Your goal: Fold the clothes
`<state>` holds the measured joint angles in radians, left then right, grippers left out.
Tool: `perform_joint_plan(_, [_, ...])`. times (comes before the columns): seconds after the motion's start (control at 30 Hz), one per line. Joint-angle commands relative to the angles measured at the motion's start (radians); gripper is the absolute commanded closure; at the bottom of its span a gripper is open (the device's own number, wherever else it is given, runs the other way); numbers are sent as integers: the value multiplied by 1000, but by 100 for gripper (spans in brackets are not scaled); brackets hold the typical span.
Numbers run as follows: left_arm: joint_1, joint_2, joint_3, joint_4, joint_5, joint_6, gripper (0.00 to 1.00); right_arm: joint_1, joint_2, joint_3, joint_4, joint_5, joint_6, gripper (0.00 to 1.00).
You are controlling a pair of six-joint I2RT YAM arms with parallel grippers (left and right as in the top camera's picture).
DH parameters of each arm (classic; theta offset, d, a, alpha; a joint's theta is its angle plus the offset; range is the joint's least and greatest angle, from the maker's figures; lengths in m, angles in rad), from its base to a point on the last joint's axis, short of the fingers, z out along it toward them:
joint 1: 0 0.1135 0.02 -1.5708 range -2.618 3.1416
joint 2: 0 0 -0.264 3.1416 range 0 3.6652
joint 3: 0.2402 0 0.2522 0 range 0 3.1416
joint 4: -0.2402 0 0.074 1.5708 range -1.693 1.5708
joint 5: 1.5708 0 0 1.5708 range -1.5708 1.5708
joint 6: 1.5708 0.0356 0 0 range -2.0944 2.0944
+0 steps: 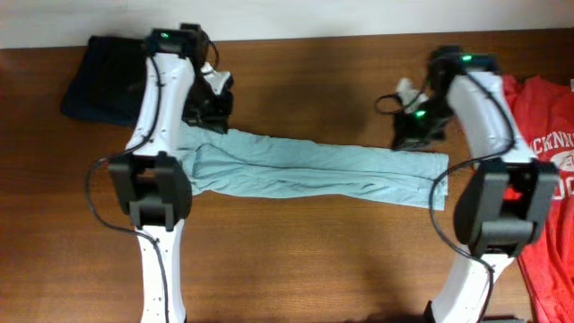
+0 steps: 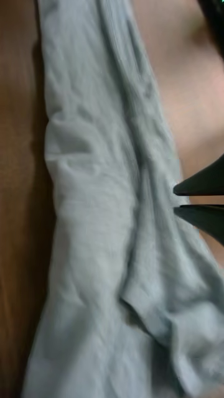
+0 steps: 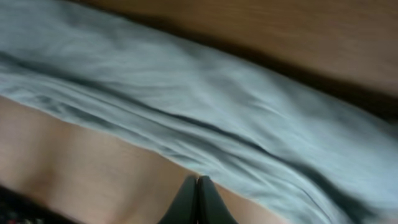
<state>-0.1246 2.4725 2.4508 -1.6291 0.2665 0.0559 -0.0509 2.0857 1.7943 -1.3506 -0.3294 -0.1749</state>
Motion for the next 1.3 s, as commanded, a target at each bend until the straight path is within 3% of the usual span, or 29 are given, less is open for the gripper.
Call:
perform_joint_plan(0.0, [-6,37,-75,51,3,6,94,97,-11,-94,78,-27,-74,96])
perform_joint_plan(0.4, [-6,37,-184,164,3,5,94,278,-9,-285,417,-27,-163,96])
perform_joint_plan(1.27, [-6,37,-188,174,3,5,94,319,-2,-323,544,-17,-161,96])
